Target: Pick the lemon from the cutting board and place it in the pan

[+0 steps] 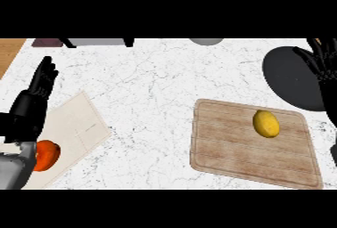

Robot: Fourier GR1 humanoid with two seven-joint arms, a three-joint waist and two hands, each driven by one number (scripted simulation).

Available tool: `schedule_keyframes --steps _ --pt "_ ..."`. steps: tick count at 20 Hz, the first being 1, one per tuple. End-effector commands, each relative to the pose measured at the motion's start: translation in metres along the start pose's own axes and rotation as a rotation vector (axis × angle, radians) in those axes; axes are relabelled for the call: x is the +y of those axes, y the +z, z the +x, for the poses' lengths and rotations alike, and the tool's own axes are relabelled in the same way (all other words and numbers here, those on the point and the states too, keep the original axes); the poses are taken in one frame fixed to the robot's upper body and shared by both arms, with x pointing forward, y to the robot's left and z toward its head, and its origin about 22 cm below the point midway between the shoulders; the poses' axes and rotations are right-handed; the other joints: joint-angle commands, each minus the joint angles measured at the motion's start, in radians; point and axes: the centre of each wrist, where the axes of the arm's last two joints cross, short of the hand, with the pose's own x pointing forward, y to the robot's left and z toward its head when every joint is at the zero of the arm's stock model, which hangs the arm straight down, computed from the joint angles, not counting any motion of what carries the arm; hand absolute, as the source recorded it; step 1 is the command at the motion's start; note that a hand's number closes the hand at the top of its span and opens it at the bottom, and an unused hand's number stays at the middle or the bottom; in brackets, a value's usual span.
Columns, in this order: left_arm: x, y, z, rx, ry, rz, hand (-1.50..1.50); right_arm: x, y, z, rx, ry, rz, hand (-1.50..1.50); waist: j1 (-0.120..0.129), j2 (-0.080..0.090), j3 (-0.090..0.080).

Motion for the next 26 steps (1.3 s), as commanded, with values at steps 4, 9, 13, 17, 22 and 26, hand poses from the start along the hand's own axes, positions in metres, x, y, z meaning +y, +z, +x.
schedule_keyframes --steps 4,9,13,17,22,26 --pt "-0.017 -0.005 0.000 0.037 0.076 0.011 0.00 -0.003 0.029 -0.058 0.139 -0.291 0.324 1.50 0.033 0.009 -0.007" --pt "-0.026 0.005 -0.024 0.143 0.164 -0.006 0.00 -0.056 0.081 -0.107 0.163 -0.112 0.255 -1.50 0.016 0.007 -0.007" --pt "-0.013 -0.005 -0.020 0.159 0.170 0.011 0.00 -0.118 0.101 -0.092 0.049 0.047 0.109 -1.50 -0.009 -0.005 -0.009" --pt "-0.026 0.011 -0.026 0.156 0.176 -0.020 0.00 -0.185 0.098 -0.065 0.060 0.126 0.197 -1.50 0.016 -0.006 -0.010" --pt "-0.023 0.001 -0.024 0.128 0.174 -0.025 0.00 -0.230 0.059 -0.011 0.137 0.343 0.395 -1.50 0.023 -0.004 -0.011" --pt "-0.021 0.002 -0.025 0.151 0.173 -0.025 0.00 -0.232 0.030 0.023 0.214 0.412 0.489 -1.50 0.025 -0.006 -0.012"
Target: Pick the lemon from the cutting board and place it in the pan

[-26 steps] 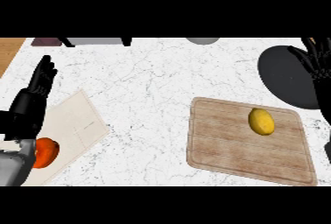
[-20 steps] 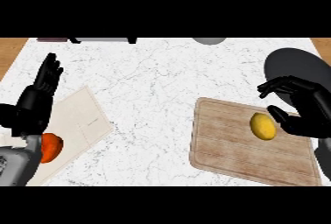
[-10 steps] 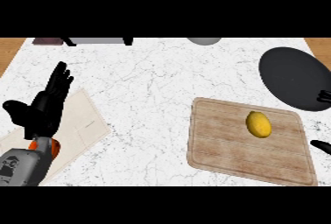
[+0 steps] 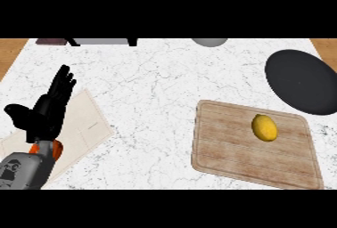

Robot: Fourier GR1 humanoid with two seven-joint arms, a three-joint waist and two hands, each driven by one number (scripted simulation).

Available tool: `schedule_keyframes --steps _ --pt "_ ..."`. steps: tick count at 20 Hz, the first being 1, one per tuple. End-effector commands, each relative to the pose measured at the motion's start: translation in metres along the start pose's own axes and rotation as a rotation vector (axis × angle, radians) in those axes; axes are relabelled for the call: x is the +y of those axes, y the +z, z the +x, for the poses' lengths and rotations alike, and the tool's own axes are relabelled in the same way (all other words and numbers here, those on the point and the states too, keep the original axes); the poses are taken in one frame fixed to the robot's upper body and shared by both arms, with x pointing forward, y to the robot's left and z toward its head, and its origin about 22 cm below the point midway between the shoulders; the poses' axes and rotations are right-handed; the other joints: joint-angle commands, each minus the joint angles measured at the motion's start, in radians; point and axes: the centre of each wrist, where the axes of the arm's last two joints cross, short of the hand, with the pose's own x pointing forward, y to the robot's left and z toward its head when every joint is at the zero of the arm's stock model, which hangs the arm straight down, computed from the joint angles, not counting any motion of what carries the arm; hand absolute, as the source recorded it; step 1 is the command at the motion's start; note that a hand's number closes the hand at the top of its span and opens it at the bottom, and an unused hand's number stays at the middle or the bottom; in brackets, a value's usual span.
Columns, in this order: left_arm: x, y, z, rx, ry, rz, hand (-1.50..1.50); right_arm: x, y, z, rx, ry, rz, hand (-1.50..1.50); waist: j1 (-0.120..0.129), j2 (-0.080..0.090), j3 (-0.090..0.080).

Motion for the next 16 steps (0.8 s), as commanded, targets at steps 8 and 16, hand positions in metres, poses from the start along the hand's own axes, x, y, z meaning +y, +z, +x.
schedule_keyframes --steps 8,16 --pt "-0.009 -0.003 -0.002 -0.004 -0.011 -0.005 0.00 -0.009 -0.069 0.074 -0.010 0.135 0.065 -1.50 0.001 -0.001 0.000" --pt "-0.006 -0.011 0.013 0.003 -0.005 0.012 0.00 0.018 -0.091 0.093 -0.058 0.023 0.246 -1.50 -0.002 -0.003 0.000"
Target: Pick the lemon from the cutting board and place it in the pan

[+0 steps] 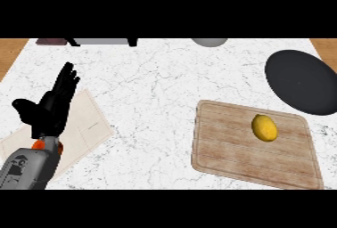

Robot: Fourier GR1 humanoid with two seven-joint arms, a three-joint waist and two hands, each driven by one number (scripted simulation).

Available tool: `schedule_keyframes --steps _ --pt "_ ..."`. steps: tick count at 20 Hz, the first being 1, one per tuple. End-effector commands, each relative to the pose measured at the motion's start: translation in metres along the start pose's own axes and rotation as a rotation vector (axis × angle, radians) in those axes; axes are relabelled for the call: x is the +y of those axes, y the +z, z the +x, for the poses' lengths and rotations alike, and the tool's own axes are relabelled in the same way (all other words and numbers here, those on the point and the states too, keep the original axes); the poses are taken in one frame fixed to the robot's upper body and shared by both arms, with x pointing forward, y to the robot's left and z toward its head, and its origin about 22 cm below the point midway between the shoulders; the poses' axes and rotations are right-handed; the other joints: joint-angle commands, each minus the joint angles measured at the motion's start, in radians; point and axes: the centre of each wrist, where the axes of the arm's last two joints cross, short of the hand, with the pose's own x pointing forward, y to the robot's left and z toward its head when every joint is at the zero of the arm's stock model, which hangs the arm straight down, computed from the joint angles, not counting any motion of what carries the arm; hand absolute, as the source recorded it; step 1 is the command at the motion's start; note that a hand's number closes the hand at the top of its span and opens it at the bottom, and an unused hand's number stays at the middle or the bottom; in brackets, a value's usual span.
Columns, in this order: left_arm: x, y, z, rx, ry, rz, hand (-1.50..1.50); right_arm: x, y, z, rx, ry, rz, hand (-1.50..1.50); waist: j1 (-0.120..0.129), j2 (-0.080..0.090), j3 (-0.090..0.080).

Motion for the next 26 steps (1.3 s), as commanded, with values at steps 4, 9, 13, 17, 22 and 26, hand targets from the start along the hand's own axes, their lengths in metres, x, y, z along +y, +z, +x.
schedule_keyframes --steps 4,9,13,17,22,26 --pt "0.008 0.007 0.000 0.004 -0.005 0.014 0.00 0.050 -0.004 0.012 -0.029 -0.005 0.069 -1.50 -0.009 -0.002 0.000" --pt "-0.001 -0.002 0.004 0.006 0.009 0.014 0.00 0.039 -0.024 0.024 0.087 0.023 0.109 -1.50 -0.002 0.001 0.000" --pt "-0.016 0.002 -0.019 0.004 0.005 -0.019 0.00 0.042 -0.030 0.001 0.137 0.006 0.059 -1.50 0.003 0.004 0.000" --pt "0.010 -0.003 -0.018 -0.003 0.006 0.011 0.00 0.054 -0.014 0.000 0.199 0.059 0.081 -1.50 -0.007 0.001 0.000" --pt "0.007 -0.005 0.015 -0.011 0.008 -0.002 0.00 0.076 -0.041 -0.017 0.207 0.052 0.174 -1.50 0.004 0.002 0.001" --pt "0.018 0.002 -0.003 0.001 0.009 -0.002 0.00 0.079 -0.038 -0.032 0.202 0.045 0.213 -1.50 0.002 0.002 0.001"
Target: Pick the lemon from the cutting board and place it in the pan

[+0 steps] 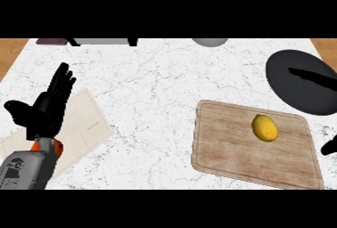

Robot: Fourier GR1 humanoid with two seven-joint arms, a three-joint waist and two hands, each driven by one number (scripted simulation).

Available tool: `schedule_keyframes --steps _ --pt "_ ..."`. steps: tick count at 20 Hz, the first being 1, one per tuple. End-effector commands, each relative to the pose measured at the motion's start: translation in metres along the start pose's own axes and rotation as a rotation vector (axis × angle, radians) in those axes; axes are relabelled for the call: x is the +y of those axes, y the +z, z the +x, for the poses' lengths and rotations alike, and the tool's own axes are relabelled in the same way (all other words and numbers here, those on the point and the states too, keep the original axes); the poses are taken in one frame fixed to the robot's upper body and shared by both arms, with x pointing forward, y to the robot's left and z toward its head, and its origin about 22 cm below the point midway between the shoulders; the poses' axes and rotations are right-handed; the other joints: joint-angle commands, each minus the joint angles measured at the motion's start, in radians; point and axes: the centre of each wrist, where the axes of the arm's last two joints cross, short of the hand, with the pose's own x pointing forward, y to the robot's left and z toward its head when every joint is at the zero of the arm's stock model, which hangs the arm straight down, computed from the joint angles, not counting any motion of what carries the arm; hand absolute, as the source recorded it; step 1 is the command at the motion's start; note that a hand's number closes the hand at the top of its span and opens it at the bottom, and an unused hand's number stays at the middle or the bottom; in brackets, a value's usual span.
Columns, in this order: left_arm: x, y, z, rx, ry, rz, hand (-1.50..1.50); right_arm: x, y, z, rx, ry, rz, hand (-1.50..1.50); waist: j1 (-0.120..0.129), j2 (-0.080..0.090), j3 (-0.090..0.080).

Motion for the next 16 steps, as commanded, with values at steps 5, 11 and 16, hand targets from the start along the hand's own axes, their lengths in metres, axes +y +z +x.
schedule_keyframes --steps 5,11,16 --pt "-0.016 0.014 -0.009 0.018 -0.007 -0.015 0.00 0.021 -0.032 0.001 -0.010 0.055 0.074 -1.50 0.003 0.000 0.000" --pt "-0.002 0.005 -0.004 0.003 0.012 0.001 0.00 0.032 -0.036 0.009 0.029 0.108 0.101 -1.50 -0.001 -0.001 0.000" --pt "-0.031 -0.011 -0.002 -0.011 0.008 0.006 0.00 0.035 -0.041 0.010 0.103 0.244 0.129 -1.50 -0.002 0.000 0.000"
